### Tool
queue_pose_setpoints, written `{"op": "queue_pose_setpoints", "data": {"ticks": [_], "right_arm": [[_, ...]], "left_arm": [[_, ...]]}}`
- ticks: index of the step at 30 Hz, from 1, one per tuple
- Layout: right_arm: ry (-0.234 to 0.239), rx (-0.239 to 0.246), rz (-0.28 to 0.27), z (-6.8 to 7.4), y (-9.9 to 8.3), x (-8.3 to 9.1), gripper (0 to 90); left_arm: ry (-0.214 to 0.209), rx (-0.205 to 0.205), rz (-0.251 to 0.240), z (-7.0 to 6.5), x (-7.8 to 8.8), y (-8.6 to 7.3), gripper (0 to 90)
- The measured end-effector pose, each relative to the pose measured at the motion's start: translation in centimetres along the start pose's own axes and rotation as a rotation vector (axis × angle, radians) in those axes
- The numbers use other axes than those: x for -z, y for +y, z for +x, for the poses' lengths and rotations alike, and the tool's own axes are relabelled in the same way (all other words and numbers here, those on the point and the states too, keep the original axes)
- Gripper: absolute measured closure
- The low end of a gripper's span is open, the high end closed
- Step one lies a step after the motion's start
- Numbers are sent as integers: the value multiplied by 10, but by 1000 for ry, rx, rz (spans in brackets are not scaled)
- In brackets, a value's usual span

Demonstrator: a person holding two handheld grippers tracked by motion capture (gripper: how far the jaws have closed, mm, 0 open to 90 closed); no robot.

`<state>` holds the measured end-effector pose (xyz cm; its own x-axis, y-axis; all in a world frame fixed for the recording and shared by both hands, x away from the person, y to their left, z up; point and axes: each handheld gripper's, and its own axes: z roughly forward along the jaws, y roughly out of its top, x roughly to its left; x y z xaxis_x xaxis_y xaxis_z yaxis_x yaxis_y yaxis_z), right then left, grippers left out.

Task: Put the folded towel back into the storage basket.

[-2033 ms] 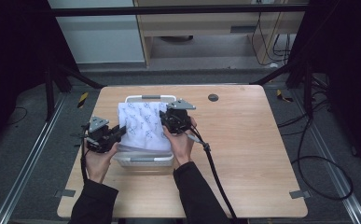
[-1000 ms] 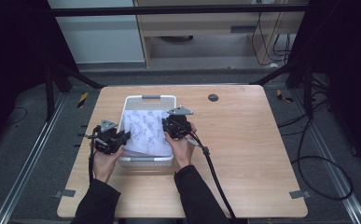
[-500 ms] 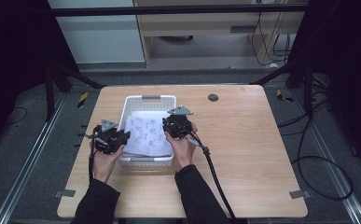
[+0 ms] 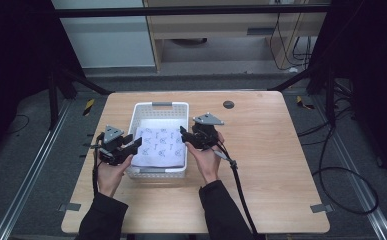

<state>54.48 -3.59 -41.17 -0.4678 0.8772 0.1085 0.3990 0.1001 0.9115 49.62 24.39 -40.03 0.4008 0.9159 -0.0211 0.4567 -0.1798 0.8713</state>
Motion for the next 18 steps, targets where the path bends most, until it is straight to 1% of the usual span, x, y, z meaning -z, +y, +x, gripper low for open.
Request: {"op": "queue_pose_setpoints", "data": {"ticks": [3,4,7,9,12,13,17,18], "right_arm": [[3,-3,-17,-8,-1,12,313],[6,-9,-18,-11,-2,16,296],[12,-7,-15,-22,-6,28,247],[20,-10,-16,-29,-10,38,218],[25,-14,-19,-38,-17,49,180],[24,-15,-21,-41,-20,53,174],[28,-20,-18,-55,-31,67,131],[21,-21,-19,-59,-34,71,125]], "left_arm": [[-7,-4,-15,0,3,0,527],[-10,-7,-21,0,4,0,510],[-17,-12,-39,0,7,-1,466],[-23,-25,-46,-1,8,-2,435],[-33,-43,-41,-4,10,-4,396],[-29,-49,-39,-5,10,-6,387],[-35,-59,-35,-7,13,-11,357],[-35,-62,-37,-7,14,-11,353]]}}
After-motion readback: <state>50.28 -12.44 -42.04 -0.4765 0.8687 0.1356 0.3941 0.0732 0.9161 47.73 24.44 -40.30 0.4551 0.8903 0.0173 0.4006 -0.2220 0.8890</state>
